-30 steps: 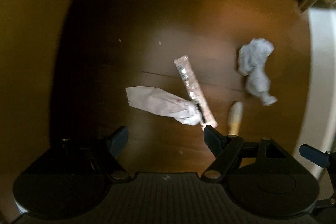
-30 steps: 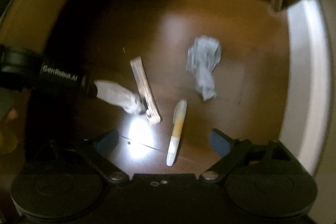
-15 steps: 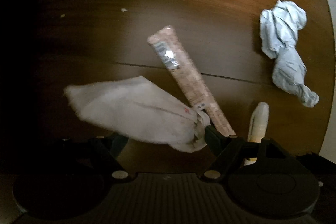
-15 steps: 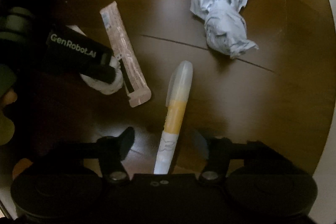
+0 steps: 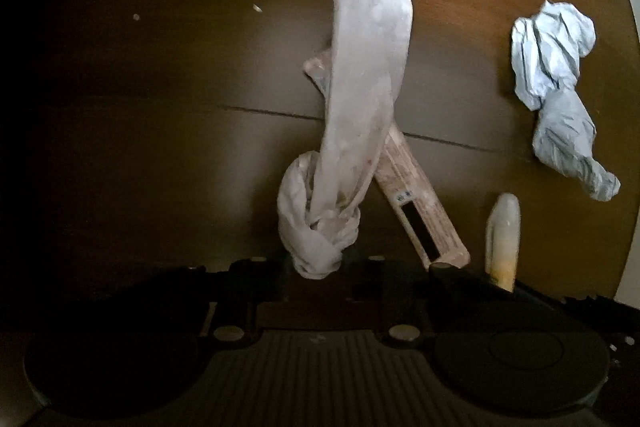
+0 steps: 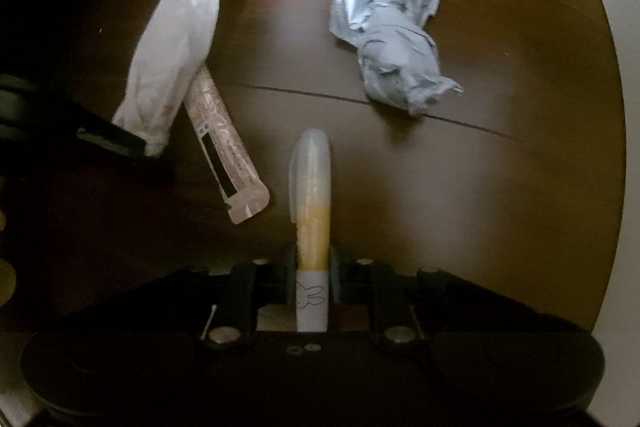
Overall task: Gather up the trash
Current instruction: 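Lift the white tissue and yellow marker up over the teal bin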
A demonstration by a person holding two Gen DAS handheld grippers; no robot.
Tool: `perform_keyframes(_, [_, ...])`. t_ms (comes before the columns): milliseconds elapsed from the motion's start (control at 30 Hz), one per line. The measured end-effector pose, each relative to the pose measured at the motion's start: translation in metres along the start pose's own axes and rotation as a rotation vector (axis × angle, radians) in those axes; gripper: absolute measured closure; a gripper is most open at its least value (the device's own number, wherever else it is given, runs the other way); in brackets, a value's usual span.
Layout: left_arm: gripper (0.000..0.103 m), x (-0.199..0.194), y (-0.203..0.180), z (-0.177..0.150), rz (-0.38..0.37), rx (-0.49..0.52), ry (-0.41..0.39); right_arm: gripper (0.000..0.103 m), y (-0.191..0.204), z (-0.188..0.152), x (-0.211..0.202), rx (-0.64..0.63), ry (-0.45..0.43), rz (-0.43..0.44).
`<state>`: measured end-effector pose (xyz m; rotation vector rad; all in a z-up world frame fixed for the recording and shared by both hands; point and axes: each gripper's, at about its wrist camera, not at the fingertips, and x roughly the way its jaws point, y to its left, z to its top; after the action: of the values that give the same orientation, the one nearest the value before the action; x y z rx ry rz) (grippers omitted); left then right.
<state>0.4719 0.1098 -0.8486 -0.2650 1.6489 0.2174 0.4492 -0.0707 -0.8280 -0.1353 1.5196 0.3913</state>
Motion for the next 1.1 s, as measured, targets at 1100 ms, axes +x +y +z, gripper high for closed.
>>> perform_keyframes(1100, [0.084,-0.554,-0.027,-0.007,-0.070,0.061,-0.277,0.087,0.070,0.097,-0.547,0.095,-0.327,0.061])
